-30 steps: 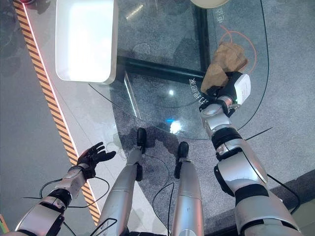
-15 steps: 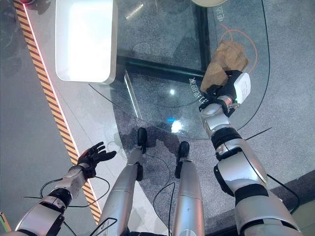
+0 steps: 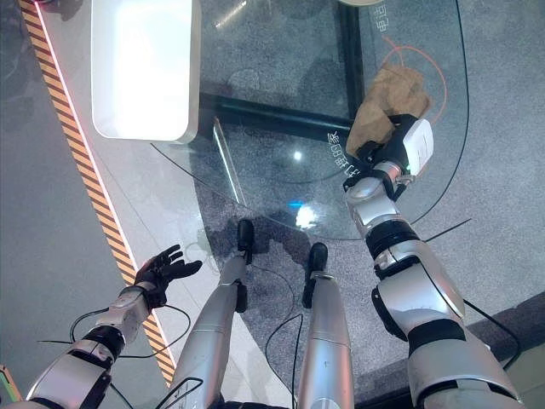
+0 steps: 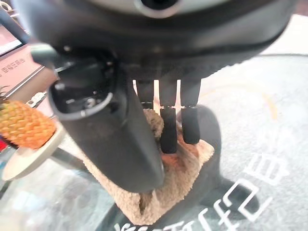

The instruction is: Wipe the table with a cloth and put it in the basket.

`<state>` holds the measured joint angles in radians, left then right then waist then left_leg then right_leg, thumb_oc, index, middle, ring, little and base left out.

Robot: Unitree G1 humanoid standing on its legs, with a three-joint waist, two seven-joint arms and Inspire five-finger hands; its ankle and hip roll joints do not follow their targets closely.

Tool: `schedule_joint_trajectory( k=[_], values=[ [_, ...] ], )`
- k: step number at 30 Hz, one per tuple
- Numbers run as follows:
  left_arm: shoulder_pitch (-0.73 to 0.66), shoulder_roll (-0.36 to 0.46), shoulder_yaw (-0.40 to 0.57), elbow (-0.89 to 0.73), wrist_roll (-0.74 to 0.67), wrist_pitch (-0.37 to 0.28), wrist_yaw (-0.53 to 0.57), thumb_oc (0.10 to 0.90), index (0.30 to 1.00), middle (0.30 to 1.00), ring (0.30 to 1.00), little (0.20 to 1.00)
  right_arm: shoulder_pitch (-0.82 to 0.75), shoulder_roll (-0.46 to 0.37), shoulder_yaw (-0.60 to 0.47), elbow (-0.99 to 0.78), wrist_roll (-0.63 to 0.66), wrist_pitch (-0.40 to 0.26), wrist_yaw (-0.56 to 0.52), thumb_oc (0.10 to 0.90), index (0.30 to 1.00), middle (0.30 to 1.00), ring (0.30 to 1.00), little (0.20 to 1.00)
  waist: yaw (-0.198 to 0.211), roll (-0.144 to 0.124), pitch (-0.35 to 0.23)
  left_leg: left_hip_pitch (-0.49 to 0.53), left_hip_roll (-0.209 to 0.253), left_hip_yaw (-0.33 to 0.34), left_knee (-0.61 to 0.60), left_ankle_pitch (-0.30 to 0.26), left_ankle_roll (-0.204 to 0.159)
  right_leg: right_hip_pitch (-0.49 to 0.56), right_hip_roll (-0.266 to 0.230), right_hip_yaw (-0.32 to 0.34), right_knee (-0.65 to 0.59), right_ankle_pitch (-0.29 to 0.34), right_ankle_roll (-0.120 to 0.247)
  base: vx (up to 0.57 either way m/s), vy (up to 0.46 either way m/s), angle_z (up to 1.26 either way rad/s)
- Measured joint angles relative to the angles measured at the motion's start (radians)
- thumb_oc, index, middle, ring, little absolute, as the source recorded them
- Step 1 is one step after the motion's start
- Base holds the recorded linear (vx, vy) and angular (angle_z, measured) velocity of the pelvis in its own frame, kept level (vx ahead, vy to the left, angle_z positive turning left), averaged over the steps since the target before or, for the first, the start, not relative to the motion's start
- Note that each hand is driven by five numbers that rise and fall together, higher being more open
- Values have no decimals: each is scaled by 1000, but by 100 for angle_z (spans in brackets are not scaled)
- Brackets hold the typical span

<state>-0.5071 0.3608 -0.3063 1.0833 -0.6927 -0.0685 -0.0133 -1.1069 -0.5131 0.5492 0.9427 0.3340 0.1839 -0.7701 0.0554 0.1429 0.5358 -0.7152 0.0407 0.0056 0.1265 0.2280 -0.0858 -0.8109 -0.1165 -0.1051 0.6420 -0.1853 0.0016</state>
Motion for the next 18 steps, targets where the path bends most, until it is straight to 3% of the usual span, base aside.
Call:
schedule_joint_trajectory(
  k=[8, 12, 18],
  values=[
    [0, -2, 1, -4, 0, 3, 1, 800, 900, 900, 900, 900, 1, 41, 122, -139, -118, 22, 88, 100, 300, 300, 300, 200, 22, 0, 0, 5, -1, -5, 1, 12, -2, 4, -1, -1, 4, -1, 0, 2, 19, 1],
    [0, -2, 1, -4, 0, 2, 1, 800, 900, 900, 900, 900, 1, 93, 145, -144, -136, 27, 124, 100, 300, 300, 300, 200, 32, 0, 0, 9, -13, -18, -4, 11, -4, 5, -18, -14, 27, -11, -2, 3, 35, 13],
    [3, -2, 1, -6, 0, 5, 3, 800, 900, 900, 900, 900, 1, 109, 161, -144, -178, 28, 181, 100, 300, 300, 300, 200, 55, 0, 0, -1, -17, -33, -8, -7, -4, 4, -24, -27, 22, -15, -14, 6, 8, 10]
  ],
)
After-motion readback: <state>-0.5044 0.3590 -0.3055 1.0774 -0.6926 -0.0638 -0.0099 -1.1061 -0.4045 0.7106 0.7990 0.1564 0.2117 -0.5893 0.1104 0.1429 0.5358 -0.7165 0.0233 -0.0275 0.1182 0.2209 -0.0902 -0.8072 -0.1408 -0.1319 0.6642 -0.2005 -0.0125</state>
